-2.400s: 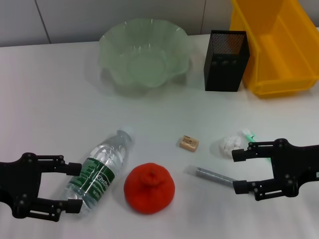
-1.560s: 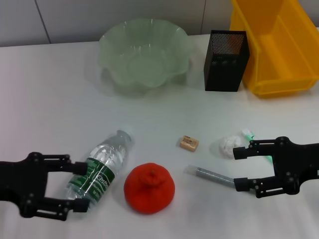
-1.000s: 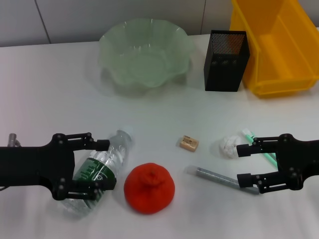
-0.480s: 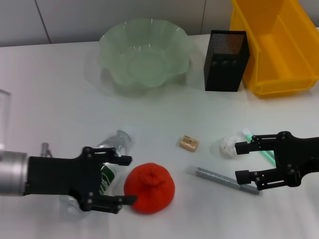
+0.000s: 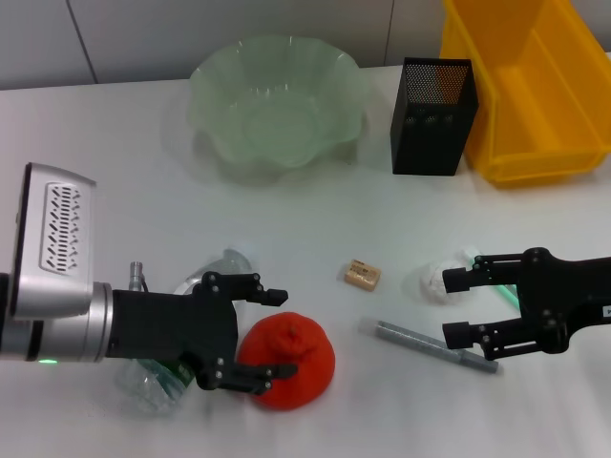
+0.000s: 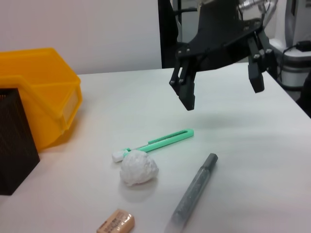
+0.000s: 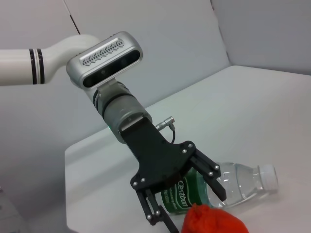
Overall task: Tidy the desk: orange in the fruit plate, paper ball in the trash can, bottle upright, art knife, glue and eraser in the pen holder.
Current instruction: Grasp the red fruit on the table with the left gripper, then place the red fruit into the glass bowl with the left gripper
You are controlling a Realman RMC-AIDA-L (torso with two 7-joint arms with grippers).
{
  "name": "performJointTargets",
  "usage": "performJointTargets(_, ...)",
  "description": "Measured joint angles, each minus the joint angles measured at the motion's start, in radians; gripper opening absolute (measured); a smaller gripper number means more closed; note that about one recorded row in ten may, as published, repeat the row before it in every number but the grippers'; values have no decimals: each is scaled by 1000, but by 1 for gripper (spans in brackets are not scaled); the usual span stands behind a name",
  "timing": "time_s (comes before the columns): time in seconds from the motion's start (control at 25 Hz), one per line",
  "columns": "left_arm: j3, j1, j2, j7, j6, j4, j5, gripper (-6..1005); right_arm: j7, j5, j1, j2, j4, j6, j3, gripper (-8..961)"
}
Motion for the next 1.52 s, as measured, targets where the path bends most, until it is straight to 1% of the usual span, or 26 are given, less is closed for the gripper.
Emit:
performJointTargets(0.04, 0, 0, 0, 0, 0, 0, 0, 760, 0, 0, 0, 0, 0, 0, 0, 778)
performJointTargets(0.2, 50, 14, -1, 35, -30, 0, -44, 756, 0, 0, 5, 0, 5, 0, 0, 778)
performJointTargets(0.32, 64, 17, -1, 44, -49, 0, -49, 754, 0, 0, 7, 0, 5, 1, 0, 779)
performJointTargets(0.4, 95, 19, -1, 49, -81, -4, -57, 752, 0, 0, 10, 0, 6, 1, 0, 779)
performJointTargets(0.84, 129, 21, 2, 65, -99, 8, -62, 743, 0, 0, 15, 0, 7, 8, 0, 778)
performJointTargets(1.16, 130, 30, 3, 75, -100, 23, -63, 455, 0, 0, 15, 0, 11, 12, 0, 777)
performJointTargets(1.32, 127, 29, 4, 60, -64, 39, -82, 302, 0, 0, 15, 0, 11, 12, 0, 777)
performJointTargets(1.52, 111, 34, 11, 17, -7, 82, -92, 223, 0, 0, 10, 1, 11, 7, 3, 779)
